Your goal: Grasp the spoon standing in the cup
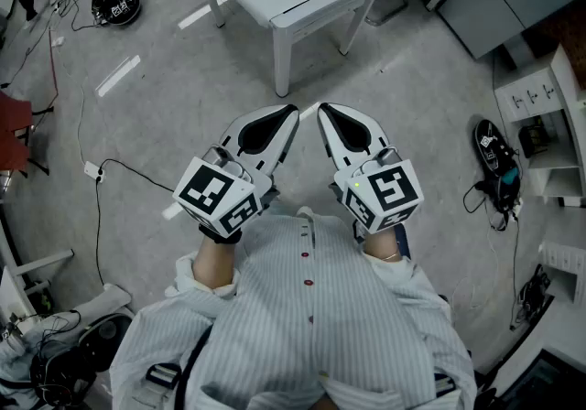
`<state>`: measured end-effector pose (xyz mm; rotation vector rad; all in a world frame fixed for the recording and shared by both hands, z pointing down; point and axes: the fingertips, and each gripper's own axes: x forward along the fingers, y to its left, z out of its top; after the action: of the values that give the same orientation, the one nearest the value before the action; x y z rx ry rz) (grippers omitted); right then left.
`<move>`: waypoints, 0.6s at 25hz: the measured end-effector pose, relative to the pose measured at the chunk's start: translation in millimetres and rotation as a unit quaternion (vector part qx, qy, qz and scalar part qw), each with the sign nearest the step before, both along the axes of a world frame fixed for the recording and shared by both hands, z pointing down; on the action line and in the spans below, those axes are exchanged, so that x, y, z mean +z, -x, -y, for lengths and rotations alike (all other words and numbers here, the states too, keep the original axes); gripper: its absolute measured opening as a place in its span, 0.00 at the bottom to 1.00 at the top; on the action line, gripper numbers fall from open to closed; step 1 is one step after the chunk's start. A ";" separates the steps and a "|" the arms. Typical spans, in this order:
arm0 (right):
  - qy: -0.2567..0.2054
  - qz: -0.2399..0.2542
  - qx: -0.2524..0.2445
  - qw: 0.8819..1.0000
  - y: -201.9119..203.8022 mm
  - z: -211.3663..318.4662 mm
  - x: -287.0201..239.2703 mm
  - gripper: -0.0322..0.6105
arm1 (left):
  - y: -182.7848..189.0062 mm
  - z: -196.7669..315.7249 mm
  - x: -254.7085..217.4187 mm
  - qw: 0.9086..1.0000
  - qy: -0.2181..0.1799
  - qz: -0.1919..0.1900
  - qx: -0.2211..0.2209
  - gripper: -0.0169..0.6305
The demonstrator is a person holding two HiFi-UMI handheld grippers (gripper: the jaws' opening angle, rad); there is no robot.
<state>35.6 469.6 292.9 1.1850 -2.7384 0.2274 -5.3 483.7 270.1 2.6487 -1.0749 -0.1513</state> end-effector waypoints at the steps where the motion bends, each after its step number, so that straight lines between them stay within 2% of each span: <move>1: 0.000 0.000 0.000 1.000 0.6 1.5 -0.1 0.06 | 0.8 1.5 0.1 1.000 0.000 0.001 0.000 0.04; 7: -0.003 0.008 0.007 1.000 7.3 9.5 -2.7 0.06 | 8.9 7.6 -0.1 1.000 -0.003 0.001 0.003 0.04; 15: -0.010 0.018 0.023 1.000 27.8 26.0 -5.2 0.06 | 45.6 19.5 0.6 1.000 -0.009 0.004 -0.004 0.04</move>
<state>7.7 443.6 287.7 1.2620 -2.7537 0.2291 -50.9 464.2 270.7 2.6648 -1.0911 -0.1521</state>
